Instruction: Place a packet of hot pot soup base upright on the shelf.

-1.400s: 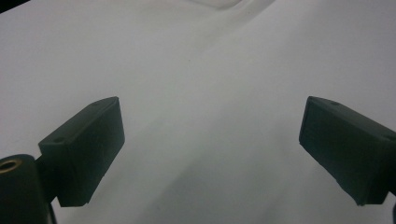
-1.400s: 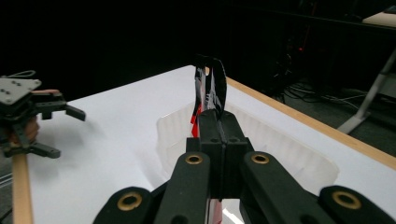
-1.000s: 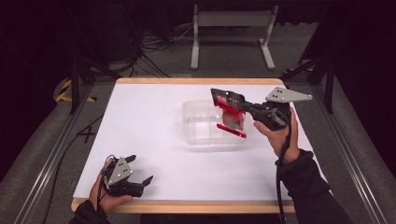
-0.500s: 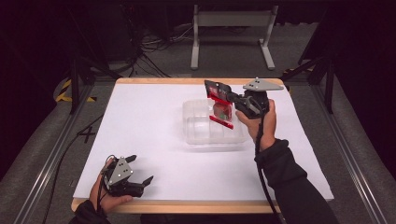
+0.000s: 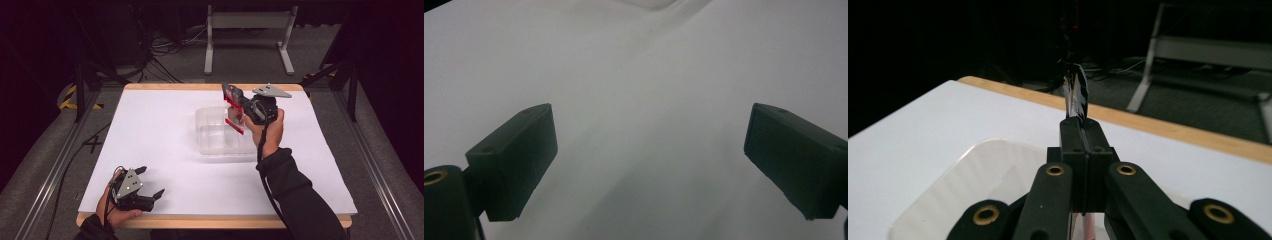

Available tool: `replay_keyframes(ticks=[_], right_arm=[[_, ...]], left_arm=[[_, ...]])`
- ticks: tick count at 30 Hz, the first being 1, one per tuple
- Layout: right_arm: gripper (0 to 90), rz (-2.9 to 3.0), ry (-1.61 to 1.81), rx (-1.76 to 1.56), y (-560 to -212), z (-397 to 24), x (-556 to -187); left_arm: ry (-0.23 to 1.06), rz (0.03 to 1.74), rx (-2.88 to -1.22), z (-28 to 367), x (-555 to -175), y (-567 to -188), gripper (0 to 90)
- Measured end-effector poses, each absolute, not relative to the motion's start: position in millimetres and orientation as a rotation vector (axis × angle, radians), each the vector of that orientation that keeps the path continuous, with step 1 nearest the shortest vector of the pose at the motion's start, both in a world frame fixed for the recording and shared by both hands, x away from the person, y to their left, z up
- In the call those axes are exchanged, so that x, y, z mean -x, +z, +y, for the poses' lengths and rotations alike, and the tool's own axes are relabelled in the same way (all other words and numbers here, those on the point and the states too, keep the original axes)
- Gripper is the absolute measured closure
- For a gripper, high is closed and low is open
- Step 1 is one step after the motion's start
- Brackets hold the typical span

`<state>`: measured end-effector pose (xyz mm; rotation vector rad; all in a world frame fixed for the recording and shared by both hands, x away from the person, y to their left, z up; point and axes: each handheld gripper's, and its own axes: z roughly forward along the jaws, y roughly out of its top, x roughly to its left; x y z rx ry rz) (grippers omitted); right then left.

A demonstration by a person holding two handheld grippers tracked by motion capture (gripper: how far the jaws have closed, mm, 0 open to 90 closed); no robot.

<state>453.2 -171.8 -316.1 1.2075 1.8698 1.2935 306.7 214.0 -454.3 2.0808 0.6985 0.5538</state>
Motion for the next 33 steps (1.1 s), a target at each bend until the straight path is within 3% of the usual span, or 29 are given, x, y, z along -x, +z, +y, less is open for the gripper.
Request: replay_keyframes(ticks=[17,33], right_arm=[[90.0,1.959,1.29,-1.131,-328,-149,-446],[89.9,1.997,1.337,-1.121,-349,-163,-436]], left_arm=[[0.555,0.696,-2.086,214,-306,-454,7.5],[0.559,0.701,-2.087,214,-306,-454,7.5]])
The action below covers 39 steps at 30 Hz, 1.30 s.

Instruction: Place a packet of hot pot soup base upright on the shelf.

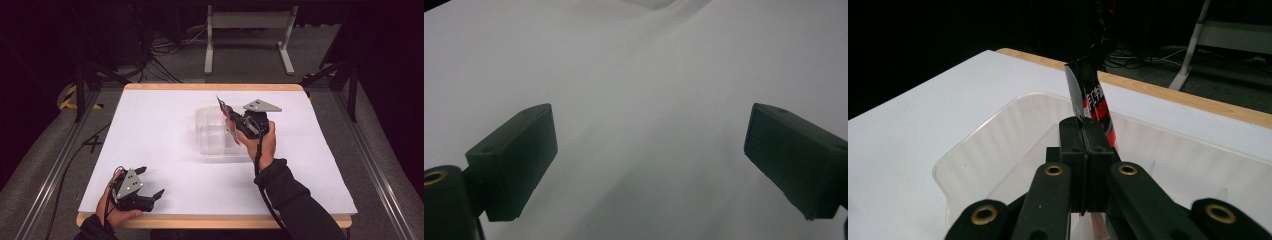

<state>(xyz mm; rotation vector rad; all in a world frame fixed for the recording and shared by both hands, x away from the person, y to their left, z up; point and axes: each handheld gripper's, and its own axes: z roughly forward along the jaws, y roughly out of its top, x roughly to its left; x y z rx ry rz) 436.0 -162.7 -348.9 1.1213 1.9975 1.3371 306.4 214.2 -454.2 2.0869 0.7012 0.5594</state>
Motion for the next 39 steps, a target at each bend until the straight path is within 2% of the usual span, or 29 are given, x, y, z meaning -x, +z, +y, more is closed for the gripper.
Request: replay_keyframes(ticks=[13,20,39], right_arm=[[87.9,2.012,1.327,-1.066,-364,-178,-417],[86.6,2.023,1.326,-1.066,-375,-189,-417],[84.2,2.044,1.288,-1.039,-377,-197,-418]], left_arm=[[0.564,0.706,-2.086,214,-306,-454,7.5],[0.562,0.707,-2.089,214,-306,-454,7.4],[0.563,0.71,-2.086,214,-306,-454,7.4]])
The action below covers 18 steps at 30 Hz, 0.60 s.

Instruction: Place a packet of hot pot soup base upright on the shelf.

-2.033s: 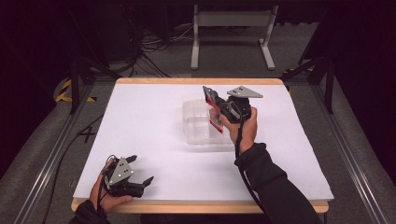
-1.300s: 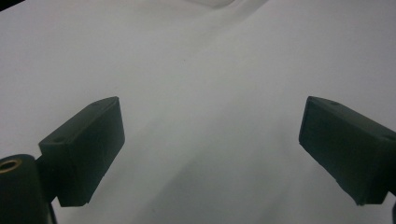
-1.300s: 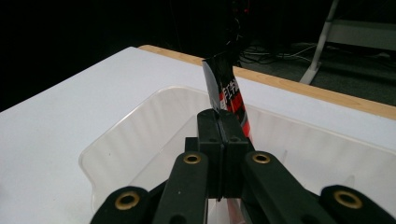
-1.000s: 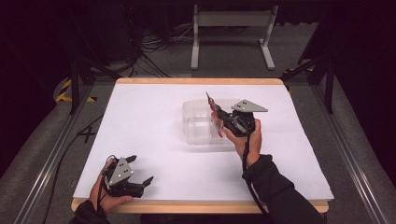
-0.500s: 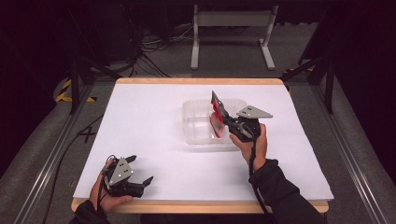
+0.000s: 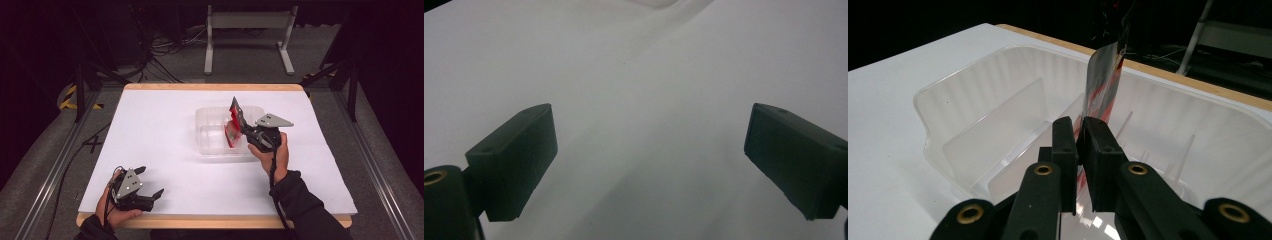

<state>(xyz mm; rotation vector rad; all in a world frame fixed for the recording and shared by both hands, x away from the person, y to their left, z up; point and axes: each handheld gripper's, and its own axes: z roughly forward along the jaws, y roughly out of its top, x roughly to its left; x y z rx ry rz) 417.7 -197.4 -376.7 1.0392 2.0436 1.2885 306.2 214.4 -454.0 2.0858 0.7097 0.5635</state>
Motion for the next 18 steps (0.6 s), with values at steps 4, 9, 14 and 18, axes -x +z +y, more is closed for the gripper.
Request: replay_keyframes(ticks=[4,9,14,18], right_arm=[[83.5,2.05,1.28,-1.034,-376.3,-197.6,-418.0],[82.1,2.052,1.26,-1.03,-375.7,-197.2,-417.7],[80.0,2.06,1.23,-1.007,-373.7,-196.4,-417.6],[78.2,2.08,1.218,-0.991,-370.7,-198.8,-417.1]], left_arm=[[0.563,0.712,-2.085,214.5,-306.2,-454.0,7.5],[0.564,0.713,-2.079,214.5,-306.3,-454.1,7.4],[0.563,0.713,-2.077,214.2,-306.3,-454.2,7.5],[0.561,0.714,-2.079,214.3,-306.5,-454.2,7.5]])
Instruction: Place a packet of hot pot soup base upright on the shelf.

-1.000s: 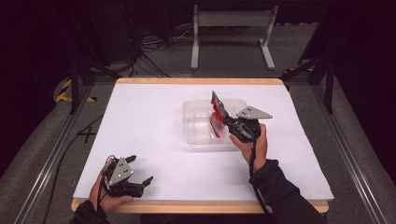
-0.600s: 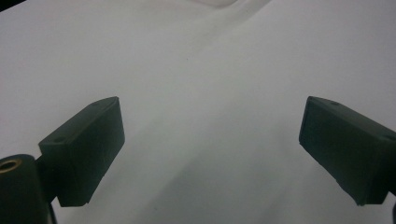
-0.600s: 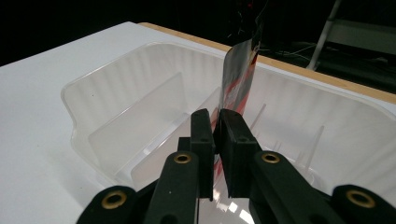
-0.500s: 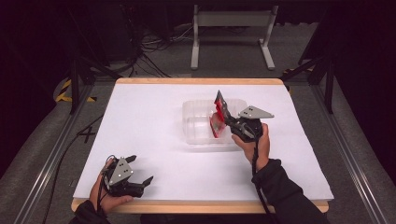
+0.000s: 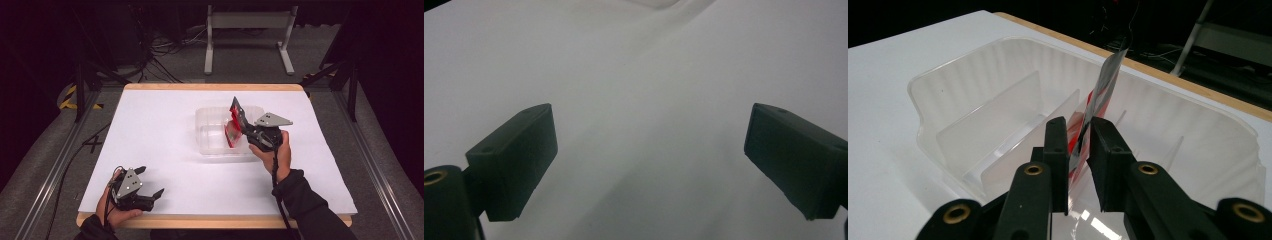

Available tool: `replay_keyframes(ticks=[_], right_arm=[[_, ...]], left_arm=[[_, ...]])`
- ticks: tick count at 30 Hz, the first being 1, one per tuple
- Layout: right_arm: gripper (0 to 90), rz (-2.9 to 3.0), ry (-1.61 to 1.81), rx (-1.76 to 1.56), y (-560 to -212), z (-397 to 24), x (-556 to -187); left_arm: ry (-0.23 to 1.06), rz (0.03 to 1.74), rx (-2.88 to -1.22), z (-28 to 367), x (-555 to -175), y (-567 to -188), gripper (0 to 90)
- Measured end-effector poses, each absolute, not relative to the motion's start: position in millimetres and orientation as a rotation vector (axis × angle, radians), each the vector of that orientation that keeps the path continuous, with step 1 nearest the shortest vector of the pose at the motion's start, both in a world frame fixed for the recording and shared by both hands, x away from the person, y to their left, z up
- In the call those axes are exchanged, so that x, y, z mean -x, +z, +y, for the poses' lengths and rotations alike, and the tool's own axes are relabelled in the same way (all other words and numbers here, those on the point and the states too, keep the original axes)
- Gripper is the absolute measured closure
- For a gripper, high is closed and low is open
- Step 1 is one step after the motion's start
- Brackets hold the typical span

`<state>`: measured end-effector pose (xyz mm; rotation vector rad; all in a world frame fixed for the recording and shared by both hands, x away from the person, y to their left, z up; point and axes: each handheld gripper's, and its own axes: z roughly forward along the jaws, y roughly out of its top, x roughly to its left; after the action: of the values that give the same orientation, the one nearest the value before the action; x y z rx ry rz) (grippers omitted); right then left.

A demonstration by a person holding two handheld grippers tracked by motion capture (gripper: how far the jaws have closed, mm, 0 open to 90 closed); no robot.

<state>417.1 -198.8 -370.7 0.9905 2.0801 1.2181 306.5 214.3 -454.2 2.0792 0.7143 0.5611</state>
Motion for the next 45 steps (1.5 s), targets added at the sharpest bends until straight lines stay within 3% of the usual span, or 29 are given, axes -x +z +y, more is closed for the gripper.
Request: replay_keyframes(ticks=[37,45], right_arm=[[76.5,2.235,1.046,-0.723,-344,-228,-387],[71.6,2.241,1.042,-0.7,-348,-237,-380]], left_arm=[[0.589,0.732,-2.076,216,-306,-453,7.4],[0.589,0.739,-2.069,217,-306,-453,7.2]])
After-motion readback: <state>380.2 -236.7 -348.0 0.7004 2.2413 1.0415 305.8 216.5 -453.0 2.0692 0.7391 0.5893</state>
